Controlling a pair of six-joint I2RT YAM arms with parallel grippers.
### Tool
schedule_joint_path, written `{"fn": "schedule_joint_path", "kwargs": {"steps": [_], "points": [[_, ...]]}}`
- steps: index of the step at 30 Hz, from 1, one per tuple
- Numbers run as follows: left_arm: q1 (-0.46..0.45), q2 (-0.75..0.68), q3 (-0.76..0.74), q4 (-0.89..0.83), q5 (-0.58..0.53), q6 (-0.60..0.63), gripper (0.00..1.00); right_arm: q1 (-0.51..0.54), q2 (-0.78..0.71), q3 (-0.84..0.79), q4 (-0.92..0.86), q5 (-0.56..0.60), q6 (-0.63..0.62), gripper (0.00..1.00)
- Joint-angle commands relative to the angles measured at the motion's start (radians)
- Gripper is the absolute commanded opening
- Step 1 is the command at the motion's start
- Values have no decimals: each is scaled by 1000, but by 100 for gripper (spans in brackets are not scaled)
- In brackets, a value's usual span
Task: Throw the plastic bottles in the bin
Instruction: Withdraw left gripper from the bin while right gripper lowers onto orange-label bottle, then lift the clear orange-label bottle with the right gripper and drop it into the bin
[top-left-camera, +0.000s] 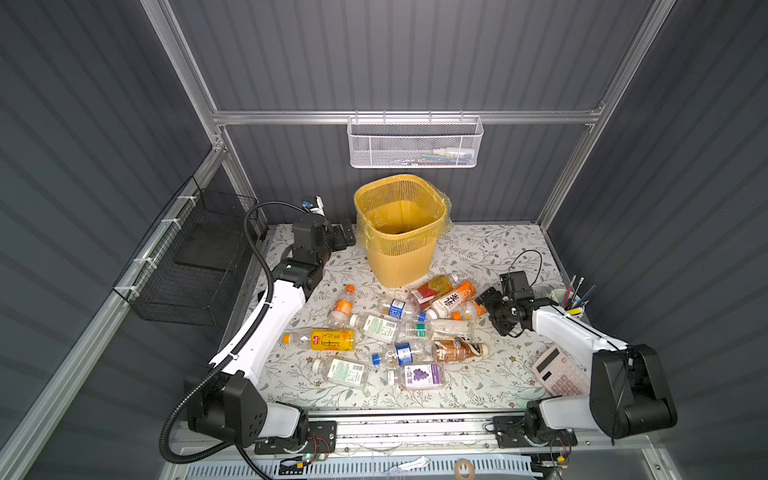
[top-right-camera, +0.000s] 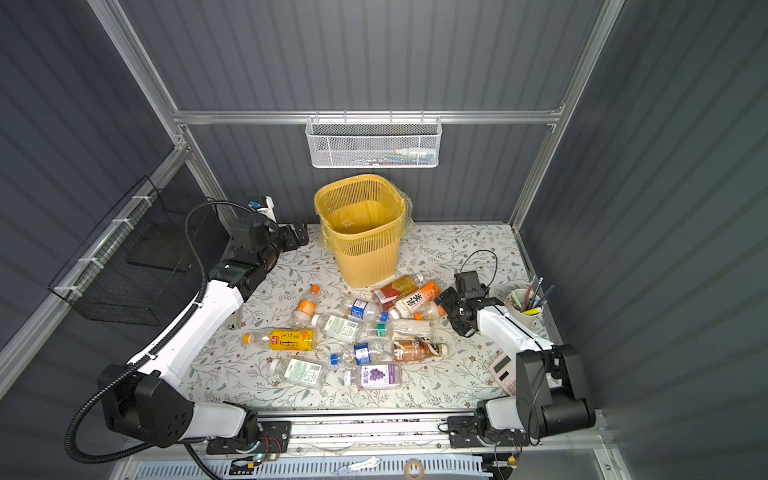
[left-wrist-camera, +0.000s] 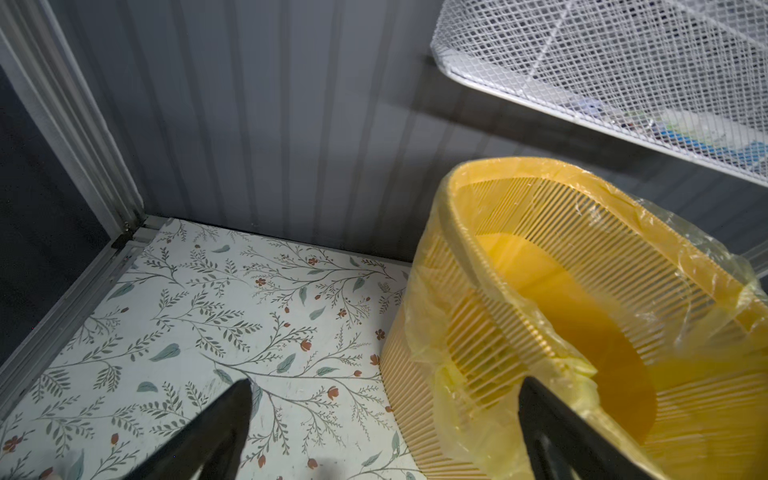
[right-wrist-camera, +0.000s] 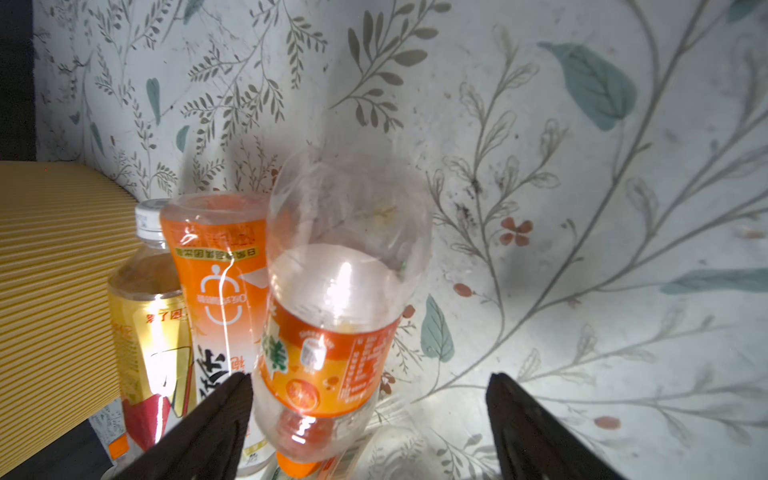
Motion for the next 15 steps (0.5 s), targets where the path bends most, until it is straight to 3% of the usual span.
{"fn": "schedule_joint_path", "kwargs": {"steps": [1,7,15], "points": [[16,-24,-24,16,31,-40,100,6,46,42,16,8,-7,89],[24,-19,-22,12,39,-33,100,10,127,75,40,-7,-11,88],[28,-13,-20,-2,44,-30,100,10,187,76,87,-16,15,71]]}}
